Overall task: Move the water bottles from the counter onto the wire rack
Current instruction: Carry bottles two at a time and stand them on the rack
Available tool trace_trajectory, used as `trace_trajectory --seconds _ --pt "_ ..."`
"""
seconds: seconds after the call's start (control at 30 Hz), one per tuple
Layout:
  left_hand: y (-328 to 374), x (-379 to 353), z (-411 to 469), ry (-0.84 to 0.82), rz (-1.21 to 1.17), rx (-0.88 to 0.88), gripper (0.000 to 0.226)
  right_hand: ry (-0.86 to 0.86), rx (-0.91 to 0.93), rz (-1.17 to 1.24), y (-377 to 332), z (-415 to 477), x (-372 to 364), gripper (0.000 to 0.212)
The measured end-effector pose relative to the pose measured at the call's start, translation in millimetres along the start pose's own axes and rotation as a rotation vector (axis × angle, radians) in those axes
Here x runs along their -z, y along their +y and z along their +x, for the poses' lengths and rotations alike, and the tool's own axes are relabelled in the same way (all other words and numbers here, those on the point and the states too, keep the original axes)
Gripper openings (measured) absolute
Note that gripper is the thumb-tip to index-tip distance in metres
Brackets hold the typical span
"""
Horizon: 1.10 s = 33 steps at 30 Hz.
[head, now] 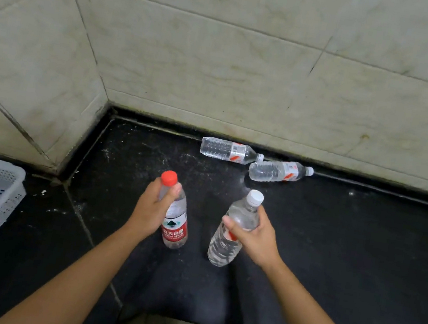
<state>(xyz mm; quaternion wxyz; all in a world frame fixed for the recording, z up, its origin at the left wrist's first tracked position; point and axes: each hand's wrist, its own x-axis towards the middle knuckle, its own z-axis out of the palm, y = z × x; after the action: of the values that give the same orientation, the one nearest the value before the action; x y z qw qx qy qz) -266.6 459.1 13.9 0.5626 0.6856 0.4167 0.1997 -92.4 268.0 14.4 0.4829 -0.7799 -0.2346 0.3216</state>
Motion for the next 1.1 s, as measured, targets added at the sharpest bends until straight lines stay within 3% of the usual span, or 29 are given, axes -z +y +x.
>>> trace_trajectory --seconds 0.13,0.27,0.43,0.57,0.73,0.87,1.1 --pt "34.6 -32.1 1.5 -0.100 -0.077 -0.057 0.027 0.213 -0.031 0.188 -9.0 -17.2 29.1 0.046" --pt "72.2 -75.4 -1.7 -0.218 -0.239 -0.103 0.044 0.393 -0.049 0.195 -7.6 -43.4 64.2 0.044" --pt "130.3 -142.5 -37.1 -0.295 -0.394 -0.141 0.020 0.575 -0.014 0.116 0.1 -88.0 116.6 0.041" --pt "174.4 -193.9 -86.2 -0.392 -0.449 -0.197 0.020 0.658 -0.003 0.166 4.7 -135.9 166.7 0.050" --pt "219.1 -270.8 -167.2 -0.508 -0.510 -0.198 0.025 0.716 0.048 0.245 24.2 -209.9 250.8 0.031" --pt "254.1 -348.0 -239.9 -0.525 -0.425 -0.321 0.026 0.747 0.108 0.238 45.0 -269.2 328.9 0.025" --pt "288.9 -464.4 -338.5 -0.682 -0.422 -0.389 0.021 0.912 0.169 0.361 85.0 -357.3 446.9 0.035"
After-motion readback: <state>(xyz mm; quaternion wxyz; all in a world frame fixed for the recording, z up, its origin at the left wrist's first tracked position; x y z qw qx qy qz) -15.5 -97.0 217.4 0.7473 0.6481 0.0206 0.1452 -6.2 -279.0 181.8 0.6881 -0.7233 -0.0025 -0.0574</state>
